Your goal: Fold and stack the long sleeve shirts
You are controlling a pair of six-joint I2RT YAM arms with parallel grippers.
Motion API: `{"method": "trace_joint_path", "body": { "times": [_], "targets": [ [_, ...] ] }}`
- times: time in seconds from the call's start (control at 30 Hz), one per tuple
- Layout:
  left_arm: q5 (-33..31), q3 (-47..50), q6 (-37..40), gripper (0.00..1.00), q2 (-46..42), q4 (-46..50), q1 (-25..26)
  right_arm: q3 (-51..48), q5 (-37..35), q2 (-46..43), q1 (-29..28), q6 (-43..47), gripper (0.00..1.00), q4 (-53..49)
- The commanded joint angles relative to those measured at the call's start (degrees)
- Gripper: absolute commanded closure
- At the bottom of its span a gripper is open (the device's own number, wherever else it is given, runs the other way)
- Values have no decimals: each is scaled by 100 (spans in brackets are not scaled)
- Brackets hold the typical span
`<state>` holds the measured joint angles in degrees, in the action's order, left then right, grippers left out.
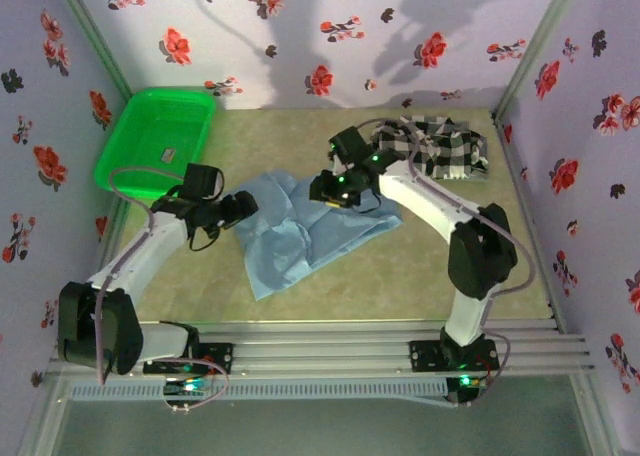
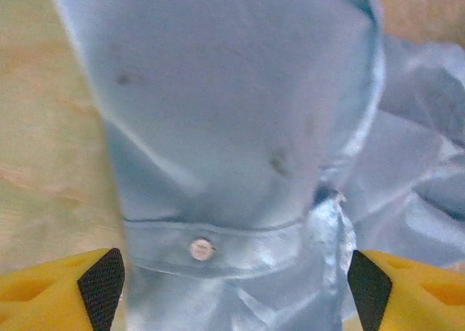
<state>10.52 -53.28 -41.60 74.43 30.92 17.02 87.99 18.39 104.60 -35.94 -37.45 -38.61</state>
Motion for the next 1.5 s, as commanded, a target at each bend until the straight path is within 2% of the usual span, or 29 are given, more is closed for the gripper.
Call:
{"method": "trace_joint_path", "body": {
  "times": [0.0,0.1,0.2,0.27,0.5,0.6,0.7,0.77,0.83,1.0,1.1,1.23,1.33,1.47],
  "targets": [
    [-103,-242,-20,18,263,163,244,61,-562,651,67,559,58,136],
    [-420,-526,-21,20,627,373,311,175,-550,1067,96,538,59,361],
    [-648,-884,79,24,1088,558,320,-103,-519,1238,92,173,65,673],
    [-864,-1161,143,25,1350,753,306,-541,-488,1182,57,-232,70,1008],
    [-867,-2216,388,22,1965,807,68,-1737,-167,760,-501,-1152,72,1568],
    [-916,-2669,417,21,2274,953,-13,-1916,-139,474,-707,-1308,67,1442],
    [-999,-2821,249,22,2302,1070,-135,-1902,-289,122,-658,-1286,63,1106],
    [-1118,-2748,172,22,2190,1126,-222,-1719,-201,-123,-558,-1262,60,927],
    [-1097,-2642,198,22,2133,1159,-337,-1384,-158,-270,-522,-1098,52,648],
    [-1138,-2318,330,20,1970,1311,-578,-24,-12,111,-377,-355,39,137],
    [-1102,-1951,254,19,1848,1260,-780,904,52,802,-286,227,37,72],
    [-585,-1451,120,17,1821,850,-1038,2036,194,1838,-281,951,36,44],
    [-33,-1025,-95,12,1867,154,-1176,2744,345,2463,-290,1073,36,56],
    [257,-787,-303,11,2138,-363,-1213,3150,290,2888,-299,958,35,236]
  ]
}}
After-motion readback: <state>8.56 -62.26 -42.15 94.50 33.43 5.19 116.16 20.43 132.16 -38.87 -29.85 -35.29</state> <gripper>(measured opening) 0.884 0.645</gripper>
